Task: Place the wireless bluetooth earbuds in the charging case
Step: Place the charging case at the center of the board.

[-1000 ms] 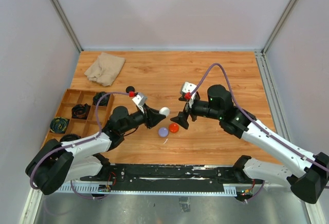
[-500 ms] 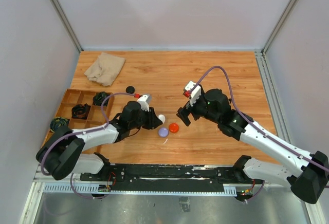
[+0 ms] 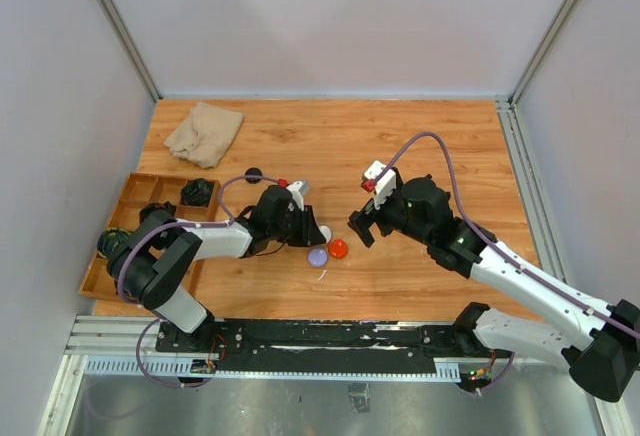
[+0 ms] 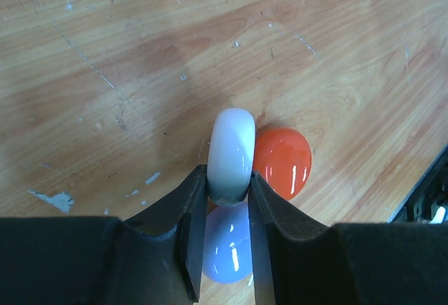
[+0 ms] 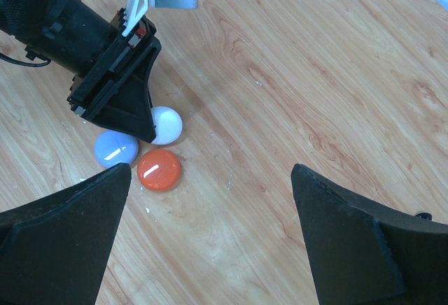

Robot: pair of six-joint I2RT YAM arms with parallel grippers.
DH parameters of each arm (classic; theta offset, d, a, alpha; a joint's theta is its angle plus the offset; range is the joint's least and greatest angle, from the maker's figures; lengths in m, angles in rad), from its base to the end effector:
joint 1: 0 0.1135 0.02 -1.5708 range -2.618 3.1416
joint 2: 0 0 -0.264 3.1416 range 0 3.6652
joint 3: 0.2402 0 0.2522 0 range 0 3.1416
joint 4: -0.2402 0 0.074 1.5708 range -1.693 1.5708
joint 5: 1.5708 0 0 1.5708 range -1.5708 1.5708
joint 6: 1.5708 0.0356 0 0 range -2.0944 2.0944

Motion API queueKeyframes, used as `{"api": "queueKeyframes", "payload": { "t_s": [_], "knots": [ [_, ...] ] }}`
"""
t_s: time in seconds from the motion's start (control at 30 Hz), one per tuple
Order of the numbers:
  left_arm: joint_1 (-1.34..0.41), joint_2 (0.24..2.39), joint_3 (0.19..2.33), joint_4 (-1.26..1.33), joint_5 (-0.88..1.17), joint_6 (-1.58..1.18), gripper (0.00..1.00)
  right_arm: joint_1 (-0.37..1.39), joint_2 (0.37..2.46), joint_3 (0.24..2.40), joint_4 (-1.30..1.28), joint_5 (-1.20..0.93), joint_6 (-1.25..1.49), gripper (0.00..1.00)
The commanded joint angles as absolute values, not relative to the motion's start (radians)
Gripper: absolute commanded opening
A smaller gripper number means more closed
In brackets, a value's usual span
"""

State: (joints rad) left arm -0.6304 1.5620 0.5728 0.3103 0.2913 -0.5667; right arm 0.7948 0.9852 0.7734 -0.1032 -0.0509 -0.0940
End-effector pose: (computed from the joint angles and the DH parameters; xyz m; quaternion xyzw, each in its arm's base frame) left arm 0.2254 -0.1772 0.1379 0.0910 0.8902 -0.3486 0.2788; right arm 0.1601 0.1657 0.3067 -0.3613 0.7240 0.2209 0.5445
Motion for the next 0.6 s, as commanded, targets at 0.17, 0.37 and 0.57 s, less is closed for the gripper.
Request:
{"api": "queueKeyframes", "payload": {
  "t_s": [0.17,0.37,0.57],
  "knots": [
    [-0.624,1.543,0.614,0.207,0.302,-0.55,0.47,0.789,0.964,0.764,-0.092,-0.016,-0.092,0.98],
    [-0.624,1.459,0.654,0.062,0.144,-0.509,0.71,0.79,0.947,0.758,-0.092,-0.006,-0.092,0.99],
    [-0.608,1.41,0.732,-0.111,-0.018,-0.466,0.91,0.79,0.926,0.751,-0.092,0.007,-0.091,0.99]
  ]
}}
